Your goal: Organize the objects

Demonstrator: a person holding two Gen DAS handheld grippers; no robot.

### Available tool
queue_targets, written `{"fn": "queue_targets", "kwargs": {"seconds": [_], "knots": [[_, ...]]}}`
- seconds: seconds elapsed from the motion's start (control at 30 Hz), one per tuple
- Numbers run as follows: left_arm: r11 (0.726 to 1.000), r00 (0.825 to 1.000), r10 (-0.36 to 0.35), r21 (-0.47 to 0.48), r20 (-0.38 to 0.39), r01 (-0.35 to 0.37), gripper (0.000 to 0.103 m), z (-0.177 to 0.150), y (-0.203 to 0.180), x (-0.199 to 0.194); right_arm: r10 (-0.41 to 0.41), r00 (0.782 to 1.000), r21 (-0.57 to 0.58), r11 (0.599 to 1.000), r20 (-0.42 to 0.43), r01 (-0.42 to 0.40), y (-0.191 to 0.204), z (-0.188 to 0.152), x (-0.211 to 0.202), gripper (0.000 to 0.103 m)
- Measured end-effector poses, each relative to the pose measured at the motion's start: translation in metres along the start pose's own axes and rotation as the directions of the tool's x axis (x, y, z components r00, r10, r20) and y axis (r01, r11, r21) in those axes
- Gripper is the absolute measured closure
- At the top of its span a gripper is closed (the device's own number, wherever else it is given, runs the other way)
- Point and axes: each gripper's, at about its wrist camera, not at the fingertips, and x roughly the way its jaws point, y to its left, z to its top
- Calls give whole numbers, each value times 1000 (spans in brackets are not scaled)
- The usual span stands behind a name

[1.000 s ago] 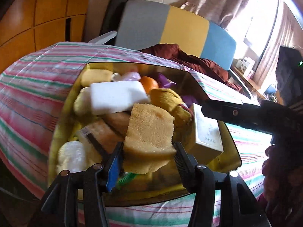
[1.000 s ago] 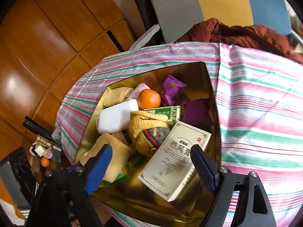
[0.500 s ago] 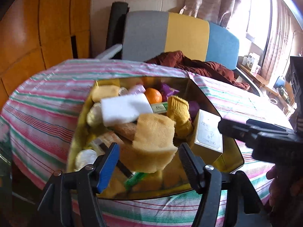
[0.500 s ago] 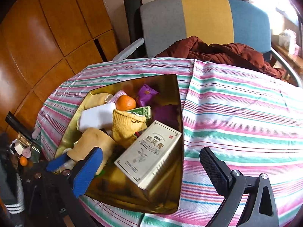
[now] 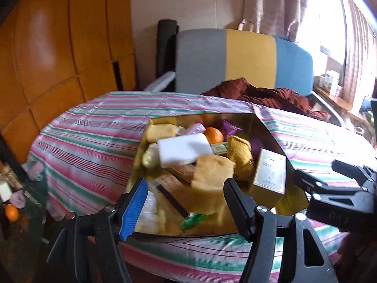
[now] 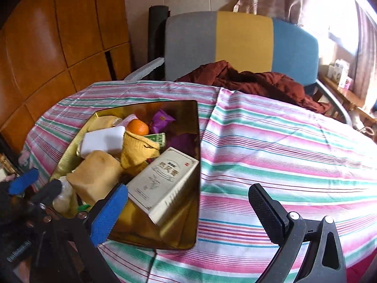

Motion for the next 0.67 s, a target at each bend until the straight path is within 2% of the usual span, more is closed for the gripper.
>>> {"fn": "queue_targets", "kwargs": {"seconds": [0.17,0.37,0.67], "knots": [[999,1000,3,-38,8,-3,31,0,3,-5,-9,1000,-1,1000,2,9,-2,-7,-4,0],[999,1000,7,-31,-15,-7,31,-2,2,-2,-5,1000,-9,1000,-3,5,0,-13,-7,0],[999,1000,0,-38,10,1,32,-5,2,-4,-27,999,-15,1000,21,27,1,-13,-11,0]]}}
